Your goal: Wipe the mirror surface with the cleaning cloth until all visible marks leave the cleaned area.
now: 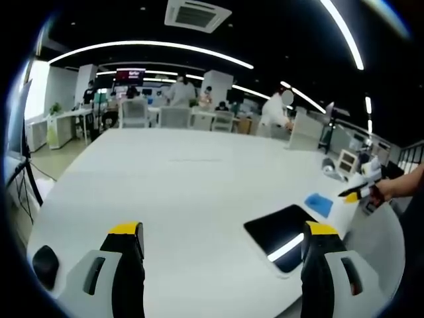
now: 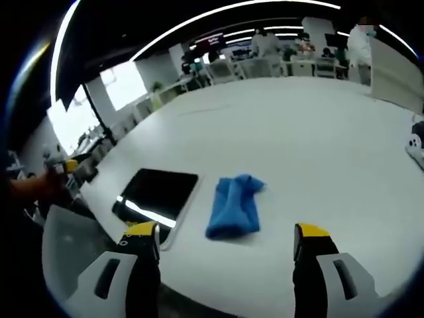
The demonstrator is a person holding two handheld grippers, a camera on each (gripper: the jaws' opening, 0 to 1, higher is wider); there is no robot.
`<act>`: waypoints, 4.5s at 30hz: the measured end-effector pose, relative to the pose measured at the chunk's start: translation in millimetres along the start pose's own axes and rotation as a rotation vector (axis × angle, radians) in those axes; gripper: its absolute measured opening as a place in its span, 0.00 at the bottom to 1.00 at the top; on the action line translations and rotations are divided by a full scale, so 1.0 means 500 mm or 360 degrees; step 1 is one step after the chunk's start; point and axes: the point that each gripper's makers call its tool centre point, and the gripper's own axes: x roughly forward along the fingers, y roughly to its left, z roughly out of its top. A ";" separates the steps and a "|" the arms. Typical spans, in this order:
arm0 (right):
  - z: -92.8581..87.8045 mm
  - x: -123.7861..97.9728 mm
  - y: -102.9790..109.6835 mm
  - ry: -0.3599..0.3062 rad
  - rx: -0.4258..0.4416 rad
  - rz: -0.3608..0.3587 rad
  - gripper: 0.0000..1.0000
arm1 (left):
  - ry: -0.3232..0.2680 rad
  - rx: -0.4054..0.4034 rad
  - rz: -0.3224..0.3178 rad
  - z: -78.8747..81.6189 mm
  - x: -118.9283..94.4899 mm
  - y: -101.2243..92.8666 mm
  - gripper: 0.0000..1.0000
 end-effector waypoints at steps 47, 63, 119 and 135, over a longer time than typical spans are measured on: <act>0.018 0.119 -0.089 0.0245 -0.0326 -0.0419 0.28 | 0.0055 -0.0008 -0.0069 -0.031 0.034 -0.014 1.00; -0.015 0.155 -0.049 0.0347 -0.0434 -0.0309 0.23 | 0.0044 -0.0013 -0.0086 -0.021 0.034 -0.014 1.00; 0.059 0.222 0.115 0.0371 0.0465 -0.0171 0.01 | 0.0006 0.0127 -0.0173 0.025 0.056 0.064 1.00; 0.023 0.284 0.172 0.0472 0.0348 -0.0171 0.00 | 0.0015 0.0146 -0.0154 0.011 0.014 0.085 1.00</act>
